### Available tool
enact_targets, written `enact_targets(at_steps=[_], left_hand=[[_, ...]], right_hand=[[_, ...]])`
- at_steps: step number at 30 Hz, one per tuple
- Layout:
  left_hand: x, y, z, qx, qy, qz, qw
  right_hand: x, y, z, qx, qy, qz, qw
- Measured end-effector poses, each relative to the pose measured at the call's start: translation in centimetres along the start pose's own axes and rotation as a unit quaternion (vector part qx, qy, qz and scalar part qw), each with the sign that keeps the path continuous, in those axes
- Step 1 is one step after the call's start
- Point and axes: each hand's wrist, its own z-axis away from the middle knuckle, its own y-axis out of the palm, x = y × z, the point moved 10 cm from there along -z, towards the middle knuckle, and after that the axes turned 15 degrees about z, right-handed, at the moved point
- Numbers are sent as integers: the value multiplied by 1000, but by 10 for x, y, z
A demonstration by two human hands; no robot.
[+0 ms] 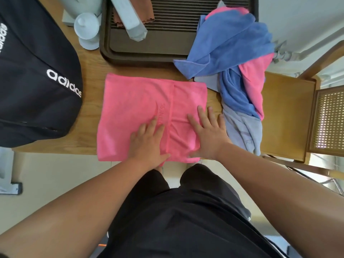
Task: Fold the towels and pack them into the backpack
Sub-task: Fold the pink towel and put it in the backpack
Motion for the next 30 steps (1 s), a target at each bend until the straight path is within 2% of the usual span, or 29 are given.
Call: enact_targets(at_steps=[3,6,10,13,16,22,28,30], left_hand=[[0,-4,2,-56,2,21,998],[-9,-13,8,-130,51,43,989],[-7,7,14,-51,33,64,996],[-5,20,19,-18,18,23,999],[-6,25,21,0,26,-11,1000],[-2,19,23,-4,50,27,998],[-1,35,28,-14,76,-53,996],[-1,35,27,-31,83,-70,994]], right_hand=[[4,-31,-7,-79,6,-65,995],[17,-58,-24,-81,-13,-103,991],[31,-75,-51,-45,-27,-100,994],[35,-83,-64,-51,-27,-34,998],[38,-86,-69,-45,-23,-19,999],[46,-82,-65,-39,-24,19,999],[45,-96,-61,-96,-17,-38,994],[45,-95,-61,-92,-28,-74,993]])
